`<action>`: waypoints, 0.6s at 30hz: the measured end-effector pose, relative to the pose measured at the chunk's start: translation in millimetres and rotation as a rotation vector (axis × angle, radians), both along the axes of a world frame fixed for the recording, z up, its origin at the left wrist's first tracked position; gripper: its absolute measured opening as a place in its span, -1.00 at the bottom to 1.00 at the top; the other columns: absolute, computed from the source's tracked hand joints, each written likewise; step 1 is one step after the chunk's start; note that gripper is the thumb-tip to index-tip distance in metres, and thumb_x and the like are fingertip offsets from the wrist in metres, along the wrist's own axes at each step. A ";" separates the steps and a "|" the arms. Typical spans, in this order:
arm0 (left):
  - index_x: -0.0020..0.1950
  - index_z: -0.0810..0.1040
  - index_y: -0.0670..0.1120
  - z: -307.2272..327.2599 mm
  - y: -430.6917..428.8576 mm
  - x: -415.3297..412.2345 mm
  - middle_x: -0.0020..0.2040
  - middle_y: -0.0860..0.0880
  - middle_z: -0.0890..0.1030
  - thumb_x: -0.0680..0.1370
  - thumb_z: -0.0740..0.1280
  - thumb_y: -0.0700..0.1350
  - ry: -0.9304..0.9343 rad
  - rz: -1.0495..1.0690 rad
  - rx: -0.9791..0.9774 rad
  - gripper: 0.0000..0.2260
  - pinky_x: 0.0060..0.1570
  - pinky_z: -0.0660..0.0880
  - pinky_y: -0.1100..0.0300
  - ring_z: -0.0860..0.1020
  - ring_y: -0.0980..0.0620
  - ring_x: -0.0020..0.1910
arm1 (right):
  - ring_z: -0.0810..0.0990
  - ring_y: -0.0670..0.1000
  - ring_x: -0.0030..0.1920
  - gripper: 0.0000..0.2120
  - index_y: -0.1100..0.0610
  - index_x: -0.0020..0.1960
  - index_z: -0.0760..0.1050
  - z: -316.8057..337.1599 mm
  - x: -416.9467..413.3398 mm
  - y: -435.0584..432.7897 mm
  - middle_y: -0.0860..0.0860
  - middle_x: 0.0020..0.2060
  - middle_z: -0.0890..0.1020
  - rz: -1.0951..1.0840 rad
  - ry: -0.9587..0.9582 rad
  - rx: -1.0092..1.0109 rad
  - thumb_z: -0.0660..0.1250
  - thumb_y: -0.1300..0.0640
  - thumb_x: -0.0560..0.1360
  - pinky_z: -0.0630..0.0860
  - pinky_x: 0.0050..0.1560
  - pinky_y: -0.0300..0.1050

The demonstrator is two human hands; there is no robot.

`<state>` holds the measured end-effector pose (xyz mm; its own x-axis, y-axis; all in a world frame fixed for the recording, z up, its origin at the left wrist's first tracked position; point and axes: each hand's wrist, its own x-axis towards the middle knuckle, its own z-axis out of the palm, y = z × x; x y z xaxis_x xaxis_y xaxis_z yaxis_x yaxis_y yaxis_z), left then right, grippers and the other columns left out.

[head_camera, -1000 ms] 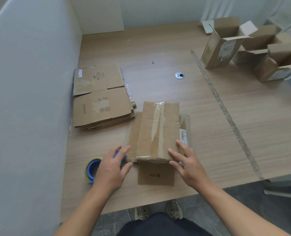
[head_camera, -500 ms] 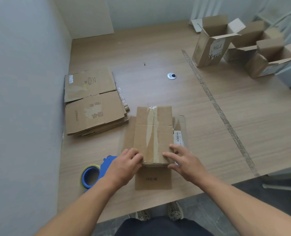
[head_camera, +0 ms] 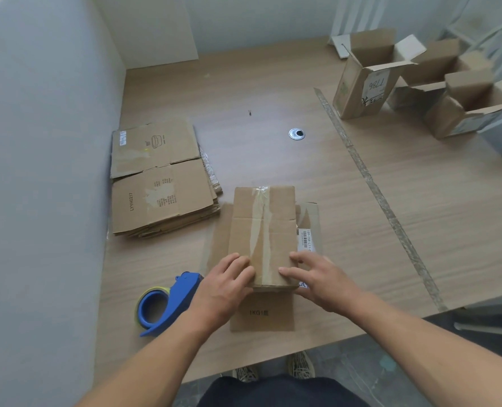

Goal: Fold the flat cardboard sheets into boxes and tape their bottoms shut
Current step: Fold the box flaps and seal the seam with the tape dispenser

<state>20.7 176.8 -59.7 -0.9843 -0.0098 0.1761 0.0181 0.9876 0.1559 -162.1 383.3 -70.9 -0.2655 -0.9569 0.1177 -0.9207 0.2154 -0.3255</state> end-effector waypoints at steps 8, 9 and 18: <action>0.31 0.41 0.03 0.6 -32.9 2.1 0.28 -0.03 0.56 0.30 0.63 -0.15 -0.196 -0.115 0.087 -0.34 0.08 0.62 0.05 0.52 -0.13 0.29 | 0.64 0.10 0.06 -0.40 -0.18 0.27 0.51 9.3 -16.8 -0.7 0.07 0.15 0.58 0.081 0.042 0.093 0.61 -0.03 0.28 0.63 -0.15 0.07; 0.31 0.41 0.04 1.9 -37.1 -0.9 0.27 -0.02 0.57 0.29 0.63 -0.13 -0.215 -0.147 0.076 -0.33 0.10 0.61 0.04 0.50 -0.11 0.29 | 0.63 0.08 0.05 -0.40 -0.21 0.28 0.48 13.1 -20.6 -2.5 0.04 0.15 0.58 0.096 0.068 0.127 0.59 -0.05 0.29 0.62 -0.16 0.03; 0.37 0.39 0.09 14.5 -58.2 -9.4 0.31 0.00 0.53 0.33 0.62 -0.04 -0.267 -0.297 0.014 -0.32 0.04 0.63 0.05 0.43 -0.07 0.26 | 0.60 0.01 0.05 -0.43 -0.24 0.31 0.44 15.8 -22.2 -2.9 -0.02 0.16 0.54 0.096 0.107 0.191 0.49 -0.20 0.33 0.55 -0.15 -0.07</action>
<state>11.3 118.6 -45.2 -0.9557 0.2819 -0.0847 0.2598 0.9432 0.2072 -184.3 380.4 -55.1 -0.1684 -0.9847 -0.0450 -0.9668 0.1739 -0.1870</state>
